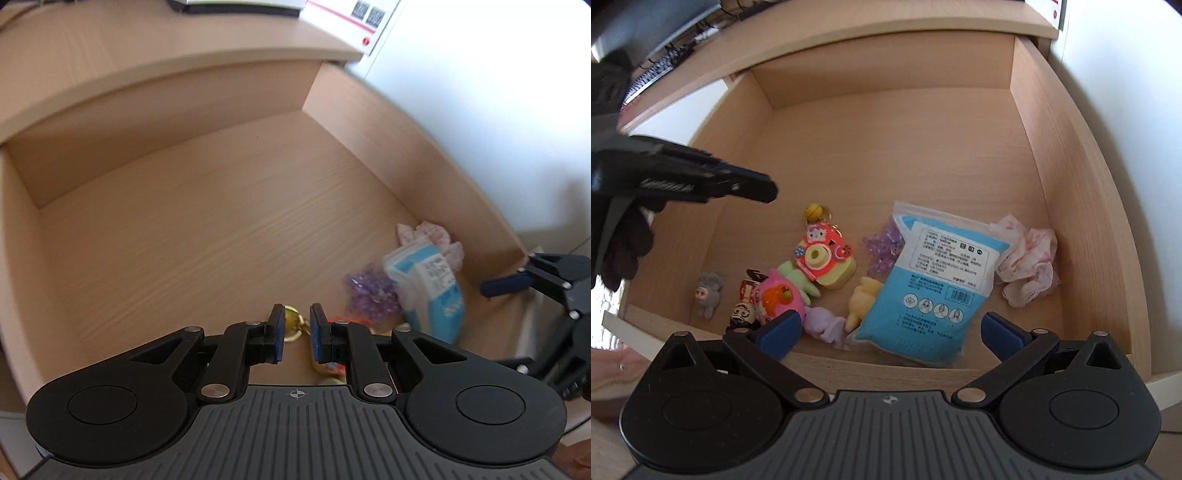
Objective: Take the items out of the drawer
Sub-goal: 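Reach the right tool toward the blue bag while the left tool reaches toward the pink pig, then grasp the blue bag with the right tool while the left tool grasps the pink pig figure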
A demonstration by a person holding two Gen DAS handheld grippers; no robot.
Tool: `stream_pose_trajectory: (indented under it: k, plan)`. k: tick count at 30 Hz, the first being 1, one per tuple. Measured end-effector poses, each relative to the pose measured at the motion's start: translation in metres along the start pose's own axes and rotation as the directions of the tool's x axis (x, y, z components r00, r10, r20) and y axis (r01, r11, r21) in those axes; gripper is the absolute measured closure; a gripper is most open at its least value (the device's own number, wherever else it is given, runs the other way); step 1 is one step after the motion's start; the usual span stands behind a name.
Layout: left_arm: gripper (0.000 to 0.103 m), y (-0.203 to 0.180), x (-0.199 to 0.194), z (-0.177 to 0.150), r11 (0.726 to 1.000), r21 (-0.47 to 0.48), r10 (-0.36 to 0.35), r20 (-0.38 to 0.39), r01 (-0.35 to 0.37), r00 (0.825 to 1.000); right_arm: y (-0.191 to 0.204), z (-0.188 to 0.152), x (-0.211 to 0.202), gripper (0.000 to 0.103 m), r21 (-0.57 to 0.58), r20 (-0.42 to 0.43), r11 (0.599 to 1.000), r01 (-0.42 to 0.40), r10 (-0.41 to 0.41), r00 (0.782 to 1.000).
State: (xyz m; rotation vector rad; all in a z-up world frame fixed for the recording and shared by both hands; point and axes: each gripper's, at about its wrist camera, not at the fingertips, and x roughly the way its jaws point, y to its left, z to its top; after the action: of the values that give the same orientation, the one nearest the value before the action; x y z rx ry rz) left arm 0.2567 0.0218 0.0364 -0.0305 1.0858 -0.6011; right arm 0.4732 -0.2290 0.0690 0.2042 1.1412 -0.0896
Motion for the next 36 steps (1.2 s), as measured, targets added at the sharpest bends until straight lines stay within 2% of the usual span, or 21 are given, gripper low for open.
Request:
stream_pose_trajectory:
  k: [1, 2, 4, 5, 7, 9, 10, 13, 15, 17, 19, 21, 22, 25, 26, 29, 30, 33, 35, 36]
  plan:
    - [0.087, 0.003, 0.005, 0.005, 1.000, 0.003, -0.010, -0.005, 0.010, 1.000, 0.001, 0.008, 0.004, 0.000, 0.000, -0.010, 1.000, 0.010, -0.010, 1.000]
    - [0.087, 0.010, -0.003, -0.004, 0.999, 0.013, -0.032, -0.010, 0.033, 0.999, 0.000, 0.015, 0.007, 0.000, 0.001, -0.020, 1.000, 0.016, -0.016, 1.000]
    - [0.087, 0.010, -0.001, -0.006, 0.993, 0.034, -0.109, -0.053, 0.111, 0.993, -0.001, 0.032, 0.014, 0.000, -0.001, -0.051, 1.000, 0.014, -0.014, 0.999]
    - [0.087, 0.006, -0.002, -0.009, 0.986, 0.047, -0.155, -0.085, 0.159, 0.984, -0.006, 0.042, 0.022, 0.000, 0.012, -0.082, 0.999, -0.030, 0.031, 0.996]
    - [0.087, -0.004, -0.001, -0.014, 0.964, 0.103, -0.229, -0.151, 0.245, 0.962, -0.022, 0.064, 0.043, 0.000, 0.061, -0.171, 0.991, -0.120, 0.129, 0.977]
    - [0.087, -0.014, -0.010, -0.020, 0.938, 0.180, -0.265, -0.182, 0.297, 0.947, -0.027, 0.083, 0.055, 0.000, 0.115, -0.234, 0.984, -0.134, 0.157, 0.959]
    - [0.087, -0.017, -0.014, -0.025, 0.927, 0.206, -0.279, -0.182, 0.315, 0.943, -0.029, 0.093, 0.056, 0.000, 0.128, -0.234, 0.981, -0.148, 0.175, 0.956]
    - [0.087, -0.027, -0.017, -0.030, 0.902, 0.249, -0.311, -0.195, 0.353, 0.930, -0.022, 0.135, 0.040, 0.000, 0.031, -0.116, 0.996, -0.087, 0.090, 0.989]
    - [0.086, -0.037, -0.015, -0.036, 0.891, 0.309, -0.279, -0.208, 0.334, 0.938, -0.019, 0.164, 0.026, 0.000, -0.008, -0.006, 0.999, -0.054, 0.054, 0.999]
    - [0.086, -0.048, -0.011, -0.041, 0.880, 0.379, -0.223, -0.205, 0.288, 0.953, -0.020, 0.192, 0.018, 0.000, -0.010, 0.071, 0.998, -0.055, 0.056, 0.996]
    - [0.080, -0.056, -0.005, -0.043, 0.871, 0.407, -0.200, -0.220, 0.276, 0.955, -0.022, 0.215, 0.016, 0.000, -0.009, 0.115, 0.999, -0.047, 0.048, 0.992]
    - [0.065, -0.058, 0.001, -0.045, 0.873, 0.405, -0.185, -0.237, 0.271, 0.954, -0.024, 0.231, 0.021, 0.000, -0.001, 0.141, 1.000, -0.030, 0.030, 0.989]
    - [0.062, -0.058, 0.002, -0.044, 0.879, 0.398, -0.174, -0.243, 0.262, 0.954, -0.027, 0.237, 0.024, 0.000, 0.012, 0.147, 1.000, -0.020, 0.018, 0.989]
    - [0.059, -0.056, 0.004, -0.040, 0.902, 0.362, -0.147, -0.259, 0.237, 0.955, -0.036, 0.246, 0.037, 0.000, 0.064, 0.121, 0.998, -0.008, 0.000, 0.993]
    - [0.059, -0.056, 0.005, -0.040, 0.905, 0.354, -0.144, -0.270, 0.237, 0.952, -0.033, 0.234, 0.038, 0.000, 0.068, 0.105, 0.998, -0.008, 0.001, 0.995]
    - [0.058, -0.060, 0.009, -0.039, 0.910, 0.328, -0.152, -0.300, 0.252, 0.942, -0.016, 0.224, 0.053, 0.000, 0.032, 0.037, 0.999, 0.031, -0.032, 0.999]
    - [0.062, -0.062, 0.012, -0.039, 0.914, 0.312, -0.161, -0.308, 0.259, 0.938, -0.011, 0.228, 0.062, 0.000, 0.028, 0.013, 0.999, 0.047, -0.047, 0.999]
    - [0.060, -0.062, 0.019, -0.036, 0.931, 0.263, -0.166, -0.316, 0.254, 0.934, -0.009, 0.234, 0.084, 0.000, 0.037, -0.071, 0.997, 0.061, -0.058, 0.996]
    - [0.062, -0.060, 0.020, -0.037, 0.932, 0.268, -0.154, -0.312, 0.242, 0.937, -0.020, 0.229, 0.094, 0.000, 0.067, -0.139, 0.996, 0.057, -0.047, 0.989]
    - [0.063, -0.059, 0.021, -0.038, 0.935, 0.284, -0.125, -0.305, 0.215, 0.944, -0.026, 0.233, 0.102, 0.000, 0.090, -0.168, 0.994, 0.058, -0.042, 0.985]
